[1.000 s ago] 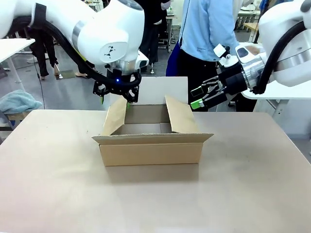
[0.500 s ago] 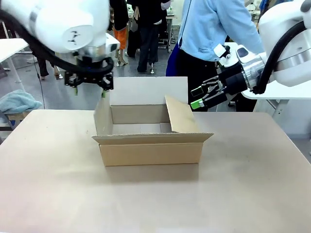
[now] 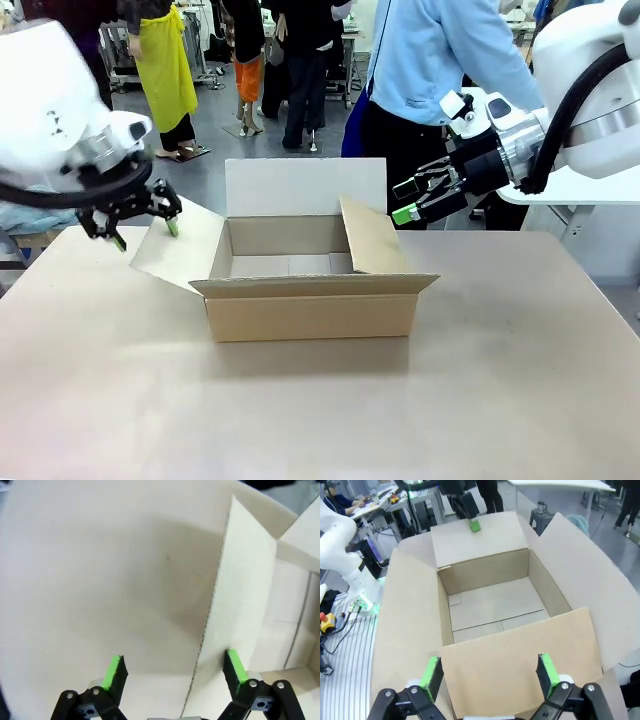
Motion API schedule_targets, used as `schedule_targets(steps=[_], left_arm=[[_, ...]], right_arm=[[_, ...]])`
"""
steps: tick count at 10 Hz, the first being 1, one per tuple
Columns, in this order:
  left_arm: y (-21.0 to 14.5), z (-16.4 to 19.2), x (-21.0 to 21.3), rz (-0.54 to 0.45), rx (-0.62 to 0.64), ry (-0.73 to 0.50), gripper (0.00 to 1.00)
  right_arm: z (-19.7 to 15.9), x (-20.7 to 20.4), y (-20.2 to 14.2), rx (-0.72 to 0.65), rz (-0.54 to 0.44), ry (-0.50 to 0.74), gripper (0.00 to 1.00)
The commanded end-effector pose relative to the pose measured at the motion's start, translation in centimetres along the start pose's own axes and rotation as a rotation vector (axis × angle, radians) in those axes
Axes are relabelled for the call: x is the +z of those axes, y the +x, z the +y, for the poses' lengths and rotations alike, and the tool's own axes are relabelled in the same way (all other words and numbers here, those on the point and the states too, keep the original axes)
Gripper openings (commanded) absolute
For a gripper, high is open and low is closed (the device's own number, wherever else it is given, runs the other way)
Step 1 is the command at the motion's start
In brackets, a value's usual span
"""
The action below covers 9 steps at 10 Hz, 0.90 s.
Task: Pack the gift set into the box.
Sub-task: Place both hands on the side flaps of the Package Box and spread them outward.
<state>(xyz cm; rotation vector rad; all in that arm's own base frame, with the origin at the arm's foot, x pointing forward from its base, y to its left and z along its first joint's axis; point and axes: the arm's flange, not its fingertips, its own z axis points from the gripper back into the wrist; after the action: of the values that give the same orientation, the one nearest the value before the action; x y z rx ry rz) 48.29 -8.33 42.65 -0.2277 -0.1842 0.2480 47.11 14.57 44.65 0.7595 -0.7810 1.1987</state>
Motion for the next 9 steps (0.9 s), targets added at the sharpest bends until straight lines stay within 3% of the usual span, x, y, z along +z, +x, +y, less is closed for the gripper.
schedule_targets(steps=[1,2,3,4,6,7,8,9], left_arm=[[-0.6,3.4,-2.8,0.19,-0.005,-0.26,1.0],[0.0,0.0,0.0,0.0,0.0,0.0,1.0],[0.0,0.0,0.0,0.0,0.0,0.0,1.0],[0.0,0.0,0.0,0.0,0.0,0.0,1.0],[0.0,0.0,0.0,0.0,0.0,0.0,1.0],[0.0,0.0,0.0,0.0,0.0,0.0,1.0],[0.0,0.0,0.0,0.0,0.0,0.0,1.0],[0.0,0.0,0.0,0.0,0.0,0.0,1.0]], right_arm=[[0.0,0.2,0.4,-0.019,-0.004,0.0,1.0],[0.0,0.2,0.4,-0.019,-0.004,0.0,1.0],[0.0,0.0,0.0,0.0,0.0,0.0,1.0],[-0.1,-0.8,1.8,-0.163,0.054,-0.021,1.0],[-0.9,-5.7,9.7,-0.386,0.099,-0.104,1.0],[-1.0,-8.3,13.1,-0.464,0.259,-0.181,1.0],[0.2,-11.0,15.9,-0.598,0.518,-0.322,1.0],[2.1,-13.1,17.4,-0.666,0.665,-0.403,1.0]])
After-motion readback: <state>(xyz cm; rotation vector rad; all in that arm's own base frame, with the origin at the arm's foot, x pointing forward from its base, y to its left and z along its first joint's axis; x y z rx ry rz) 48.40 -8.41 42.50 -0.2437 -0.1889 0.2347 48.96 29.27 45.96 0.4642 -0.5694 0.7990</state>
